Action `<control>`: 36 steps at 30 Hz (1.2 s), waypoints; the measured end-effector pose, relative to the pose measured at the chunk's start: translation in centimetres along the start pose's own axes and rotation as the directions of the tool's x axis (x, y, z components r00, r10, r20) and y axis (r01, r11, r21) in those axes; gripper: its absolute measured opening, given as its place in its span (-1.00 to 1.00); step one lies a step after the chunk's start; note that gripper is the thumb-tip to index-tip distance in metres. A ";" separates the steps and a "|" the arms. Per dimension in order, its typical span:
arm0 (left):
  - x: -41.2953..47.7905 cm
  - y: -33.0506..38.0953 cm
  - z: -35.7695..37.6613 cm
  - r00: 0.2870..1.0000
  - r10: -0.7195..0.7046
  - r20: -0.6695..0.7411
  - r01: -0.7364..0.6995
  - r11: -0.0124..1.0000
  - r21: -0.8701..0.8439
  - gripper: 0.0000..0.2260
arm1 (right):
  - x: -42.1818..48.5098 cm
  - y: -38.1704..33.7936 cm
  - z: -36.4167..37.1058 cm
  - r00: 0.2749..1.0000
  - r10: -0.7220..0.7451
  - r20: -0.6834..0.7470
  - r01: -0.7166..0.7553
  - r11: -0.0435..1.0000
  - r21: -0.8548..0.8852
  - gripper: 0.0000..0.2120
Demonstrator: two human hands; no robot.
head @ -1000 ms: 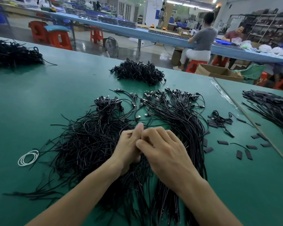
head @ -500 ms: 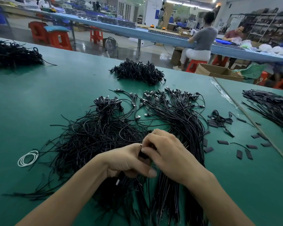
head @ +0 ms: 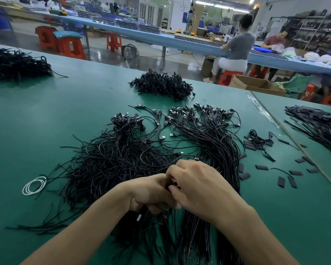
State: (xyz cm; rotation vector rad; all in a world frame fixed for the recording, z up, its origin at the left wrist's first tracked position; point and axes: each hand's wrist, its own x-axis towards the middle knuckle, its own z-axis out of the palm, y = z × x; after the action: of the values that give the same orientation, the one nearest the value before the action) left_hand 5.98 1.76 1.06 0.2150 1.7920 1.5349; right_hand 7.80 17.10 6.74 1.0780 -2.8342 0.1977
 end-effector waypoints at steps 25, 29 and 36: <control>0.8 0.3 0.6 0.990 -0.030 -0.139 0.040 0.997 0.068 -0.83 | 1.0 0.3 0.4 0.994 -0.059 0.094 0.074 0.984 -0.162 -0.83; 1.1 0.3 0.6 0.972 -0.017 -0.236 0.018 1.000 0.002 -0.84 | 0.9 -0.4 0.6 0.999 -0.044 0.027 0.049 0.969 -0.242 -0.77; 1.3 0.4 0.8 0.937 0.133 -0.324 -0.190 0.970 -0.154 -0.85 | 1.1 -0.2 1.9 0.988 0.066 -0.141 -0.098 0.966 -0.238 -0.76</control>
State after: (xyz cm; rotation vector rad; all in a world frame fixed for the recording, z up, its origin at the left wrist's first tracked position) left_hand 5.46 3.23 0.87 0.0305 1.8938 1.9300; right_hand 6.98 15.93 5.03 0.8645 -2.6982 -0.0709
